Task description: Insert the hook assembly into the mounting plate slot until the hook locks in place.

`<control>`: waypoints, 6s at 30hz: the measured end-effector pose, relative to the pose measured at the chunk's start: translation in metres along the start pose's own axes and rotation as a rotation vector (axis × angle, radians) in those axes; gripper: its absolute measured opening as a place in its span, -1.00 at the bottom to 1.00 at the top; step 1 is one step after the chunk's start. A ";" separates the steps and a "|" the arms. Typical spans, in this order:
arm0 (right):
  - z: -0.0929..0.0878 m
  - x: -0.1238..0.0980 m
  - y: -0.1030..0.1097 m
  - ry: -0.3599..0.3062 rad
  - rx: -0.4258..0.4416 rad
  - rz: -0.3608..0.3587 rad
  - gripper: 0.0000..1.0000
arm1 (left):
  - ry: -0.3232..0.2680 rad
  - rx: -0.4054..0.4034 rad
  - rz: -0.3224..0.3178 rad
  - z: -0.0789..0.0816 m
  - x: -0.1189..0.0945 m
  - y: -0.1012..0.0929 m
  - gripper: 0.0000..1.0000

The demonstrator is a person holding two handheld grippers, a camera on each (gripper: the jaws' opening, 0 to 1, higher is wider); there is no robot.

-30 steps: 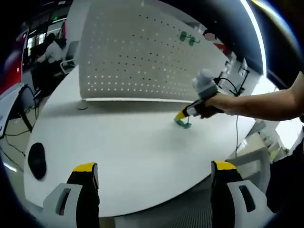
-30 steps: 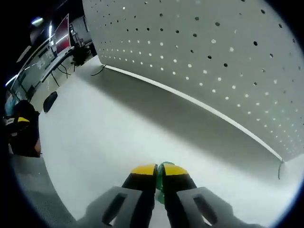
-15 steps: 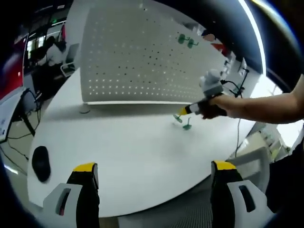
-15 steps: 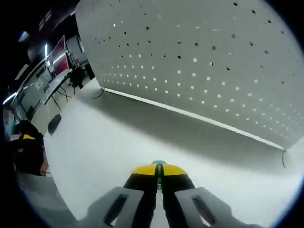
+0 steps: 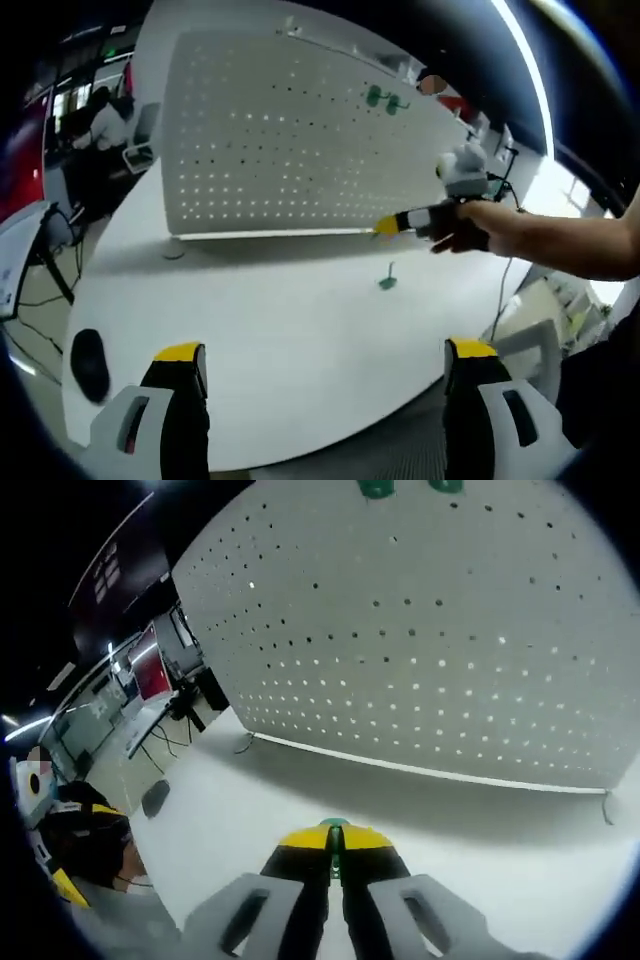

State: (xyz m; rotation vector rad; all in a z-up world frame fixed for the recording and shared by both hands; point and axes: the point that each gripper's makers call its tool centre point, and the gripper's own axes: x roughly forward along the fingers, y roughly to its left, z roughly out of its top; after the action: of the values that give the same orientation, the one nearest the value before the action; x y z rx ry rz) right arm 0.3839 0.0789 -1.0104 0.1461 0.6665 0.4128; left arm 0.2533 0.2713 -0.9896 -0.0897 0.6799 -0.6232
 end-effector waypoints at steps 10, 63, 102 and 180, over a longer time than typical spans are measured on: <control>0.030 -0.034 0.061 -0.148 0.030 0.130 -1.00 | -0.033 -0.017 -0.003 0.022 0.004 -0.002 1.00; 0.026 -0.080 0.242 -0.357 -0.025 0.568 -1.00 | -0.255 -0.293 -0.090 0.061 -0.022 -0.020 -0.93; 0.023 -0.080 0.252 -0.196 -0.067 0.605 -0.88 | -0.333 -0.028 -0.011 0.076 -0.031 -0.019 -0.98; 0.160 -0.091 0.014 -0.653 -0.139 -0.114 -1.00 | -0.354 0.073 -0.110 0.083 -0.027 -0.034 1.00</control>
State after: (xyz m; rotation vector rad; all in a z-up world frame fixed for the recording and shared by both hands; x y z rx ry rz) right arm 0.4156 0.0538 -0.8304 0.1015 0.0026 0.2760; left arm 0.2706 0.2493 -0.9008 -0.1665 0.3109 -0.7158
